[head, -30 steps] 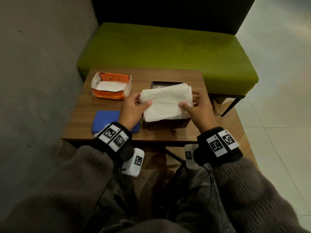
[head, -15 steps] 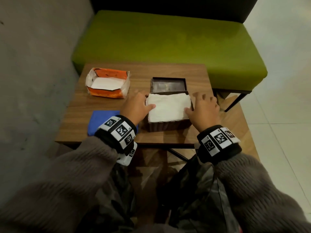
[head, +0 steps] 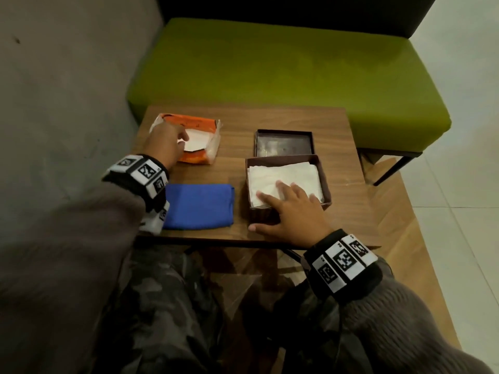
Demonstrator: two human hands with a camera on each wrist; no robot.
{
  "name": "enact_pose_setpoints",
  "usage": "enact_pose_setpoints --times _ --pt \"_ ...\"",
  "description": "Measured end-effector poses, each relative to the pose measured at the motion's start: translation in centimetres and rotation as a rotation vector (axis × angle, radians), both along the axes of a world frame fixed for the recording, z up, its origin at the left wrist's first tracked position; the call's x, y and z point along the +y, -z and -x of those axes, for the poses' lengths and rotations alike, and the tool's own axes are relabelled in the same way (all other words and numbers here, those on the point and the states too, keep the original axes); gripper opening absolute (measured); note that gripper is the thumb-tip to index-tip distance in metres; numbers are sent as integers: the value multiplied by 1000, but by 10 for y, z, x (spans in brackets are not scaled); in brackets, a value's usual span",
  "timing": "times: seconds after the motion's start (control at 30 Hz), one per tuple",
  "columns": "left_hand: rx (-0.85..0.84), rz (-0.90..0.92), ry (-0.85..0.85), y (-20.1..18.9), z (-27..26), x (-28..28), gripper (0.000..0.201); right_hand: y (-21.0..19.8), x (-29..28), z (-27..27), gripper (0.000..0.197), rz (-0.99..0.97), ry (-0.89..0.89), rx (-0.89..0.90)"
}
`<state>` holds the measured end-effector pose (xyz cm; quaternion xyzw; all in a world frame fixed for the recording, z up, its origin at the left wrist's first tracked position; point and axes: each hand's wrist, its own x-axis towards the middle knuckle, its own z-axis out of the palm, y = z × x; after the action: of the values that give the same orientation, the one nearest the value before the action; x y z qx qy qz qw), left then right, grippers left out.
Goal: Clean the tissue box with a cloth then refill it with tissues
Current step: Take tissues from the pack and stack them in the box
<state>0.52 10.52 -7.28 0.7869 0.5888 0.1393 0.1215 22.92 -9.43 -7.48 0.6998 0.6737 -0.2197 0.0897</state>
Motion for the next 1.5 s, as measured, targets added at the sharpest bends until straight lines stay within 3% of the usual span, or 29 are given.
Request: enact_pose_setpoints --times 0.17,0.23,0.37,0.67,0.9,1.13,1.33,1.43,1.5 --pt "544 270 226 11 7 50 62 1 6 -2 81 38 -18 -24" --pt "651 312 265 19 1 57 63 2 6 -2 81 36 -20 -16" --pt "678 290 303 38 -5 61 42 1 5 -2 80 27 -25 -12" --pt "673 126 343 42 -13 56 34 3 5 0 79 -6 -4 -9" --pt "343 19 157 14 -1 61 40 4 4 -1 80 -9 -7 -2" --pt "-300 -50 -149 -20 6 54 37 1 5 -1 79 14 4 10" --pt "-670 -115 -286 -46 9 34 44 -1 6 -2 80 27 -1 15" --pt "-962 22 -267 -53 7 11 39 -4 4 0 85 4 55 74" --pt "-1185 254 -240 -51 4 -12 36 -10 1 2 86 -96 149 211"
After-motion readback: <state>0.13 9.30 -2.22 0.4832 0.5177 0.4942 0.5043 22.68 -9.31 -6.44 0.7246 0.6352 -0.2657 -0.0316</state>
